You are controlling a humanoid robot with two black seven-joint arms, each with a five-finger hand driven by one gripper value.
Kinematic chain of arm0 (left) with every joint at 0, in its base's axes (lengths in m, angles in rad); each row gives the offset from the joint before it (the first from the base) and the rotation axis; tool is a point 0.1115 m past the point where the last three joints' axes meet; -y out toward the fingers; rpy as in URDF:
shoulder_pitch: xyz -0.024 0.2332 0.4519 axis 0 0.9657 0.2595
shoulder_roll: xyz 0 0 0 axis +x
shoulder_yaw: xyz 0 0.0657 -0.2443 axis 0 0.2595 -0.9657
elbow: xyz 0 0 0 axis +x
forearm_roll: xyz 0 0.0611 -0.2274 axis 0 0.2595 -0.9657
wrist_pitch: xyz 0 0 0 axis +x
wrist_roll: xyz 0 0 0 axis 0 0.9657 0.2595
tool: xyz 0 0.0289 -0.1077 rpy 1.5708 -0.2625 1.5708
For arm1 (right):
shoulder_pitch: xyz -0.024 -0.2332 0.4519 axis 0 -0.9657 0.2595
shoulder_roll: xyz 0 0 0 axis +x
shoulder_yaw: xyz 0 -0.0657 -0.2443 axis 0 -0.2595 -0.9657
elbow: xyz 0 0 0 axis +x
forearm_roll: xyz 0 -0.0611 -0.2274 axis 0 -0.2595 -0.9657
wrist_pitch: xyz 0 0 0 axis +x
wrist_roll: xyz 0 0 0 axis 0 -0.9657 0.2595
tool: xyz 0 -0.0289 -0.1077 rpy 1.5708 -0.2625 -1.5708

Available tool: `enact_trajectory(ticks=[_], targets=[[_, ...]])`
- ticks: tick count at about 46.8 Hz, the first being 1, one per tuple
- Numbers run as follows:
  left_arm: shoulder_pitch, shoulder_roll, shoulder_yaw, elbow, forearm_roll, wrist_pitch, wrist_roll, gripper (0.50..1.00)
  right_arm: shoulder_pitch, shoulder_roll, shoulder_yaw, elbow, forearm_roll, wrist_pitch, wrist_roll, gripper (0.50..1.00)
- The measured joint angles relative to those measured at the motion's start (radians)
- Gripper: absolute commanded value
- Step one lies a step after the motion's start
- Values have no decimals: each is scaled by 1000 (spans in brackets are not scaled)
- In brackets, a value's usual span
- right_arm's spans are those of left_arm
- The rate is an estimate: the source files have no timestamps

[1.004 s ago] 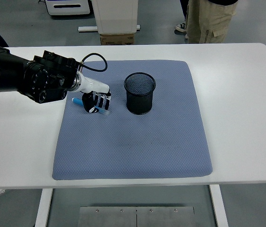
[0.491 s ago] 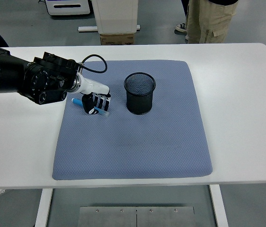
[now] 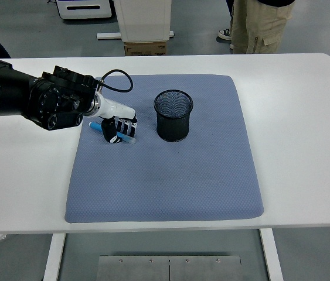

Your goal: Left hand places marker in pen holder

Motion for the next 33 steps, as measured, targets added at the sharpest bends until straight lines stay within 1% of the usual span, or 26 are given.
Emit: enact_trajectory(ticks=[4,6,9,33], targets=[[0,0,0,0,0,0,0,549,0,0,0,0,0,0,0,1000],[0,0,0,-1,1,0,0,520,0,0,0,0,0,0,0,1000],[0,0,1,-1,1,0,0,502,0,0,0,0,0,0,0,1000],[-11,4,8,-2,9,-5,-1,500,0,0,0,0,0,0,0,1000]])
